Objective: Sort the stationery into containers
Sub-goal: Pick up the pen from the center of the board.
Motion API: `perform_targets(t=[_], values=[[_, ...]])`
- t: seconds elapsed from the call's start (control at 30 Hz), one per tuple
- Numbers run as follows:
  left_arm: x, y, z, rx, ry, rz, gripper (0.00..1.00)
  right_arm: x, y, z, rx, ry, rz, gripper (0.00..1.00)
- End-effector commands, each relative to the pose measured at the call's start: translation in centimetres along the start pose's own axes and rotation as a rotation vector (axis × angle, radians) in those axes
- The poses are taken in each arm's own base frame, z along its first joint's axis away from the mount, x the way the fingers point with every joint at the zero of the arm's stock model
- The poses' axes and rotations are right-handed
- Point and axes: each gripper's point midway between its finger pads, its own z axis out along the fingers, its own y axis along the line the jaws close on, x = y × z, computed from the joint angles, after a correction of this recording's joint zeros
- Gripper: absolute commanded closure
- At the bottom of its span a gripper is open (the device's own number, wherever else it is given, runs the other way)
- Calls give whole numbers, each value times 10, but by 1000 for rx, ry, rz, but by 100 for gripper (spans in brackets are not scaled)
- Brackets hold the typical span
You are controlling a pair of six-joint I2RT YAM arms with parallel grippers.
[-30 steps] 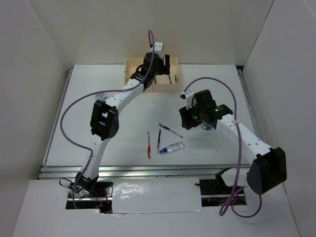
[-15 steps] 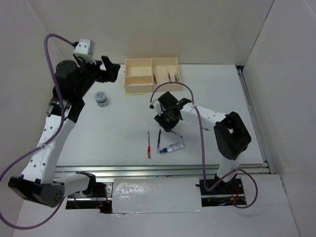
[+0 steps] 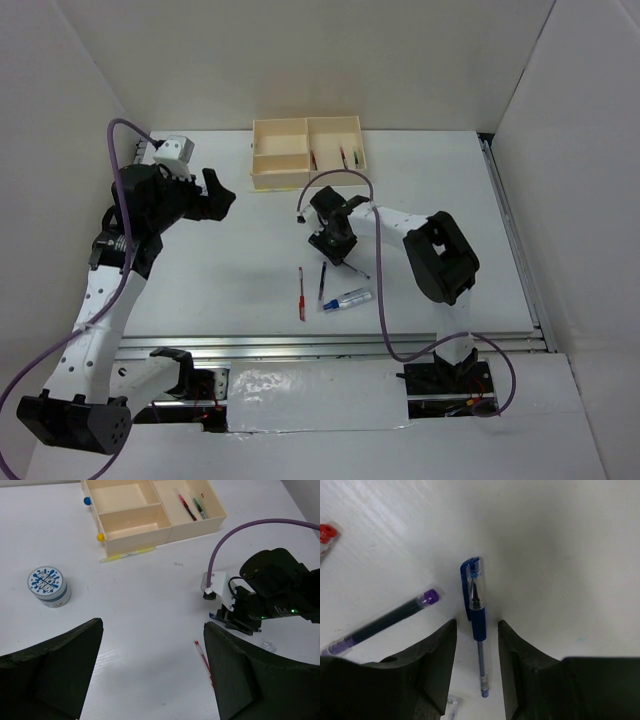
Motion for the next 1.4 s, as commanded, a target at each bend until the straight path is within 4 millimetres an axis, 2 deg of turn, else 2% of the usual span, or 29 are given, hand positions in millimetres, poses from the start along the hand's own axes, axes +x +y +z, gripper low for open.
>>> perform_targets(t=[0.0, 0.07, 0.13, 0.2, 0.23, 0.27, 0.3, 0.37, 0.4, 0.43, 0.47, 0.5, 0.53, 0.57, 0.63, 0.7, 0.8, 0.87, 0.9, 0.97, 1.0, 1.07, 1.1, 1.13, 1.2, 1.23, 1.3, 1.33, 1.37], values=[[-15, -12, -10, 52, -63, -9, 6, -5, -13, 0, 21, 6, -5, 57], [-11, -14, -9, 64, -52, -13, 6, -4, -14, 3, 22, 15, -11, 62], [-5, -17, -8, 84, -36, -24, 7, -3, -15, 2, 21, 19, -8, 73], [-2, -22, -6, 107, -36, -33, 8, -8, -16, -5, 13, -4, 3, 87], [4, -27, -3, 124, -26, -33, 9, -12, -16, -17, 10, -14, 9, 90], [5, -31, -3, 134, -28, -32, 9, -25, -19, -33, 15, -51, 38, 98], [5, -37, -1, 153, -30, -25, 9, -30, -16, -48, -21, -77, 67, 99], [6, -46, 1, 181, -30, -27, 9, -60, -23, -103, -30, -232, 119, 100], [7, -52, 2, 197, -28, -35, 9, -68, -25, -123, -44, -286, 177, 100], [13, -63, 5, 233, -16, -36, 9, -76, -27, -155, -53, -365, 201, 100], [12, -73, 7, 261, -26, -44, 9, -83, -33, -177, -90, -430, 239, 100], [21, -89, 9, 305, -4, -43, 9, -90, -35, -195, -114, -494, 293, 100], [24, -97, 11, 330, 3, -46, 9, -93, -35, -224, -128, -573, 309, 100], [23, -109, 15, 360, -1, -56, 9, -91, -36, -234, -190, -612, 377, 100], [31, -130, 19, 428, 22, -67, 9, -93, -36, -260, -224, -714, 401, 100], [33, -139, 29, 459, 51, -115, 9, -94, -39, -274, -233, -761, 421, 100], [33, -140, 42, 440, 79, -86, 9, -100, -60, -285, -158, -835, 441, 100], [29, -139, 44, 419, 58, -34, 8, -104, -81, -282, -86, -856, 462, 100], [26, -136, 46, 398, 42, -24, 8, -110, -89, -291, -74, -877, 460, 100], [25, -139, 47, 413, 38, -29, 8, -116, -96, -289, -105, -877, 478, 100], [27, -144, 46, 441, 50, -34, 8, -120, -98, -297, -113, -899, 481, 100], [34, -150, 48, 478, 73, -76, 8, -127, -94, -302, -153, -929, 483, 100], [28, -161, 44, 541, 59, -97, 8, -128, -91, -303, -164, -937, 484, 100], [32, -165, 45, 563, 72, -112, 7, -130, -87, -304, -190, -941, 500, 100], [24, -177, 45, 623, 36, -151, 7, -132, -78, -308, -245, -958, 500, 100], [29, -180, 49, 630, 44, -165, 7, -133, -75, -312, -270, -972, 513, 100], [24, -187, 52, 649, 16, -188, 7, -132, -68, -313, -322, -971, 526, 100], [26, -193, 57, 651, 23, -194, 7, -134, -66, -322, -345, -1000, 517, 100], [26, -195, 59, 650, 27, -211, 7, -131, -58, -320, -403, -987, 543, 100]])
